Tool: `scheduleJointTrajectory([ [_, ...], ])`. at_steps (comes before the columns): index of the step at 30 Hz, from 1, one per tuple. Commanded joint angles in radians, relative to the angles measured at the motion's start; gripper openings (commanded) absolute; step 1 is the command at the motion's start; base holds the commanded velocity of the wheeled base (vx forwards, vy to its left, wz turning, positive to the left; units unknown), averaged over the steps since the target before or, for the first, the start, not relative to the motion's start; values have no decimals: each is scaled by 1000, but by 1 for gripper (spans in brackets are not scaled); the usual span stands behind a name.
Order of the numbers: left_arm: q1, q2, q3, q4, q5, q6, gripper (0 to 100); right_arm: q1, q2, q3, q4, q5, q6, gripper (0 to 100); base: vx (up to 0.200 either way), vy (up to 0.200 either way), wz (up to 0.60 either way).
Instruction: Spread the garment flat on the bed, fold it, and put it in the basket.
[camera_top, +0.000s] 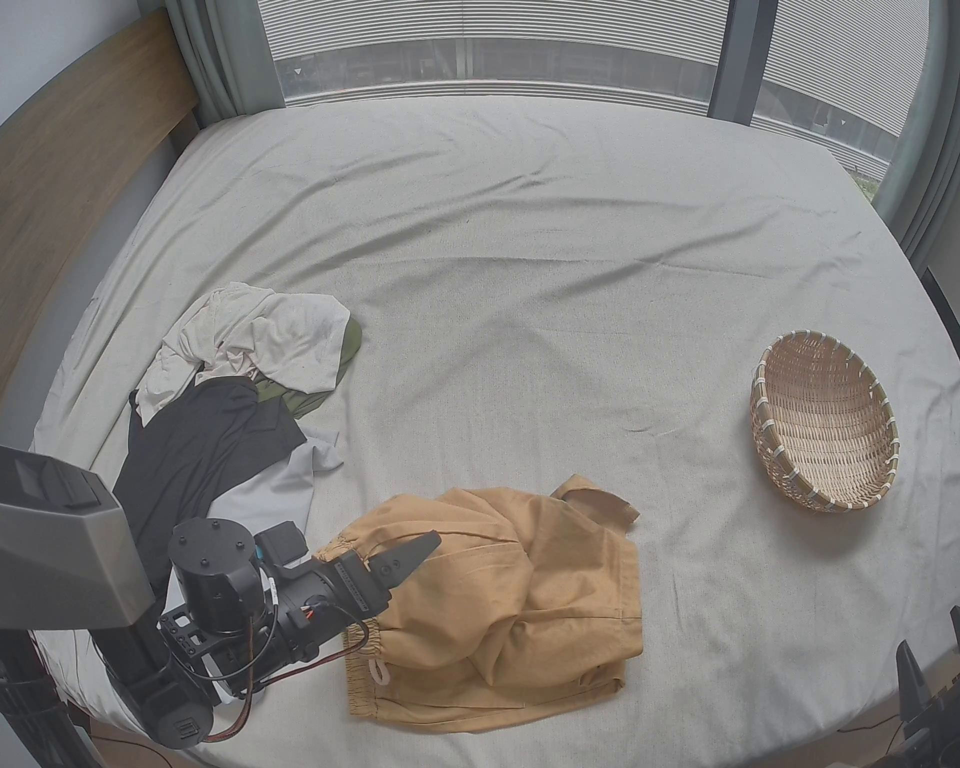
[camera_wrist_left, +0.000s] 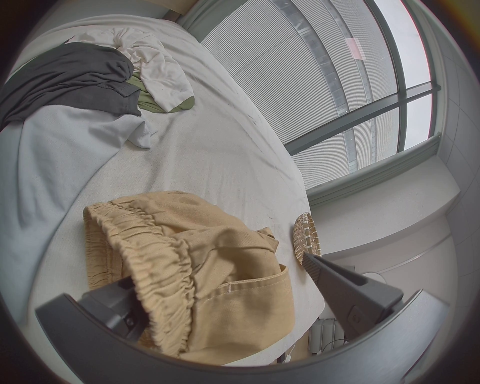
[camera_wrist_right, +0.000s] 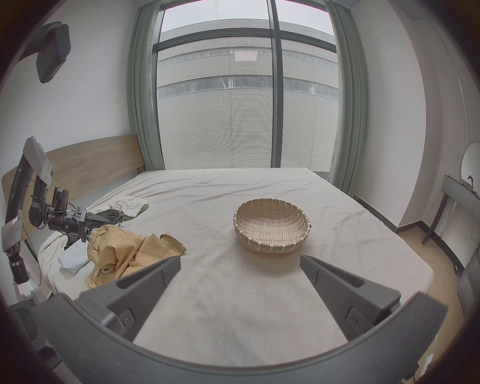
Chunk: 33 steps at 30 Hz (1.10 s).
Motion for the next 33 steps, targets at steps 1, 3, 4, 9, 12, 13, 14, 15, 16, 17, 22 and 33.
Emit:
scheduleJointTrajectory([
  [1, -1, 2, 4, -1, 1, 0, 0, 0, -15, 16, 0, 0, 0, 100, 0, 0, 0],
  [3, -1, 2, 4, -2, 1, 0, 0, 0, -15, 16, 0, 0, 0, 100, 0, 0, 0],
  [4, -1, 2, 4, -1, 1, 0, 0, 0, -15, 16, 0, 0, 0, 100, 0, 0, 0],
  [9, -4, -14, 2, -2, 1, 0, 0, 0, -13, 16, 0, 0, 0, 100, 0, 0, 0],
  [12, 4, -74, -11, -2, -6, 6, 0, 0, -15, 16, 0, 0, 0, 100, 0, 0, 0],
  [13, 7, -105, -18, -2, -10, 12, 0, 0, -15, 16, 0, 0, 0, 100, 0, 0, 0],
  [14, 7, -120, -24, -2, -12, 15, 0, 0, -15, 16, 0, 0, 0, 100, 0, 0, 0],
  [15, 7, -140, -31, -1, -12, 20, 0, 0, -15, 16, 0, 0, 0, 100, 0, 0, 0],
  [16, 7, -156, -41, -2, -15, 26, 0, 0, -13, 16, 0, 0, 0, 100, 0, 0, 0],
  [17, 7, -179, -51, -1, -19, 38, 0, 0, -13, 16, 0, 0, 0, 100, 0, 0, 0],
  [22, 9, -237, -94, -1, -42, 148, 0, 0, -15, 16, 0, 0, 0, 100, 0, 0, 0],
  [33, 21, -291, -209, 1, -50, 153, 0, 0, -15, 16, -2, 0, 0, 100, 0, 0, 0],
])
